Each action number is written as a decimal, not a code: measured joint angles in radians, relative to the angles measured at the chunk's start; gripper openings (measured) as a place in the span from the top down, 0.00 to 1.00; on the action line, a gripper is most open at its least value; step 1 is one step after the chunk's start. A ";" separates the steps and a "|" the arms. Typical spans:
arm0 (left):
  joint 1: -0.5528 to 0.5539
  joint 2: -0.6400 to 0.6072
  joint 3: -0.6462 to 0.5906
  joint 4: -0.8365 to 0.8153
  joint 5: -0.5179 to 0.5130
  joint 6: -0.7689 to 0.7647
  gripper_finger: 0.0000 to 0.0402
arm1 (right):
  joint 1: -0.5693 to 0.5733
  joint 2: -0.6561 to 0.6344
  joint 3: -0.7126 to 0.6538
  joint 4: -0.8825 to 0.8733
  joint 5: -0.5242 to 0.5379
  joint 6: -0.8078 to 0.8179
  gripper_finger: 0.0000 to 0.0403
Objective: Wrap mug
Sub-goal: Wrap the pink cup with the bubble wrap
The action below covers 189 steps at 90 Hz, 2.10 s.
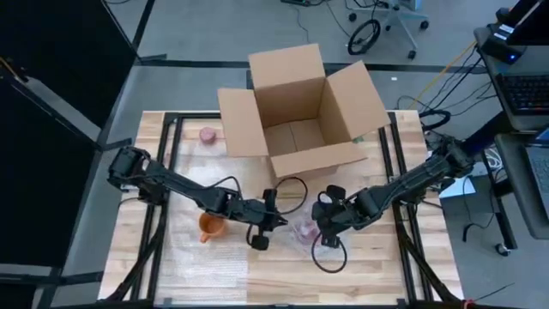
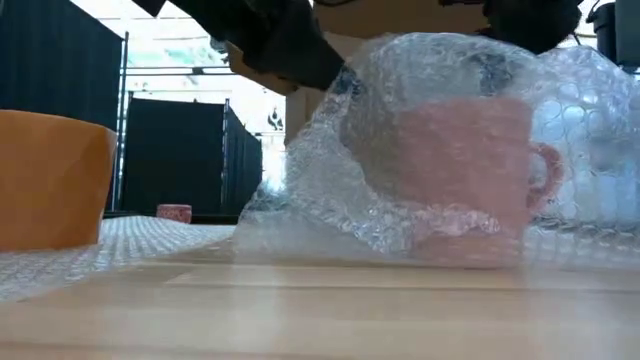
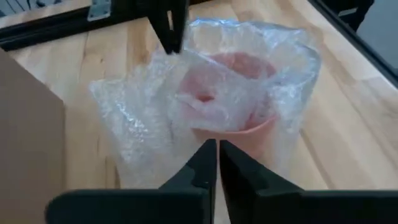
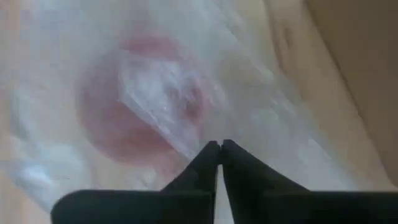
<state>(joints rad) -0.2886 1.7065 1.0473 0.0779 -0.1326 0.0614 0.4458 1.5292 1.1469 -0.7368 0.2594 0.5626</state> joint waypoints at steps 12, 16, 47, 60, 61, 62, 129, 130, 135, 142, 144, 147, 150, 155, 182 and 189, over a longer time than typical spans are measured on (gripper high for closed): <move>0.001 0.000 0.000 -0.003 0.000 -0.003 0.99 | 0.000 0.001 0.006 0.069 -0.003 -0.034 0.99; 0.001 0.001 0.000 -0.006 0.000 -0.003 0.99 | 0.000 0.001 0.006 0.079 -0.007 -0.046 0.99; 0.008 0.001 0.000 -0.007 0.000 -0.002 1.00 | -0.024 0.127 0.006 0.143 -0.089 -0.088 1.00; 0.008 0.002 0.000 -0.008 0.000 -0.002 1.00 | -0.027 0.199 0.006 0.140 -0.135 -0.100 1.00; 0.008 0.002 0.000 -0.008 0.000 -0.002 1.00 | -0.027 0.203 0.006 0.139 -0.136 -0.100 1.00; 0.008 0.002 0.000 -0.008 0.000 -0.003 1.00 | -0.027 0.207 0.006 0.138 -0.136 -0.101 1.00; 0.025 0.055 0.000 0.248 0.117 0.033 1.00 | -0.028 0.227 0.003 0.147 -0.157 -0.106 1.00; 0.025 0.056 0.000 0.249 0.117 0.033 1.00 | -0.029 0.227 0.003 0.145 -0.157 -0.106 1.00; 0.025 0.070 0.008 0.245 0.118 0.031 1.00 | -0.032 0.227 0.002 0.144 -0.162 -0.107 1.00; 0.025 0.112 0.042 0.231 0.119 0.031 1.00 | -0.031 0.227 0.000 0.129 -0.174 -0.111 1.00; 0.024 0.122 0.057 0.219 0.123 0.031 1.00 | -0.030 0.227 -0.001 0.128 -0.173 -0.111 1.00; 0.022 0.142 0.082 0.203 0.123 0.030 1.00 | -0.032 0.227 0.000 0.152 -0.167 -0.111 1.00; 0.020 0.163 0.106 0.183 0.122 0.030 1.00 | -0.035 0.227 0.004 0.174 -0.159 -0.111 1.00; 0.022 0.189 0.152 0.128 0.122 0.031 1.00 | -0.038 0.226 0.008 0.185 -0.147 -0.111 1.00; 0.020 0.217 0.228 -0.032 0.111 0.049 1.00 | -0.046 0.226 0.006 0.192 -0.156 -0.128 1.00; 0.022 0.217 0.230 -0.069 0.091 0.050 1.00 | -0.045 0.223 0.006 0.199 -0.154 -0.136 1.00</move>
<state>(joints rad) -0.2663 1.9240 1.2774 0.0089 -0.0415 0.1112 0.4004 1.7518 1.1534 -0.5383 0.1051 0.4262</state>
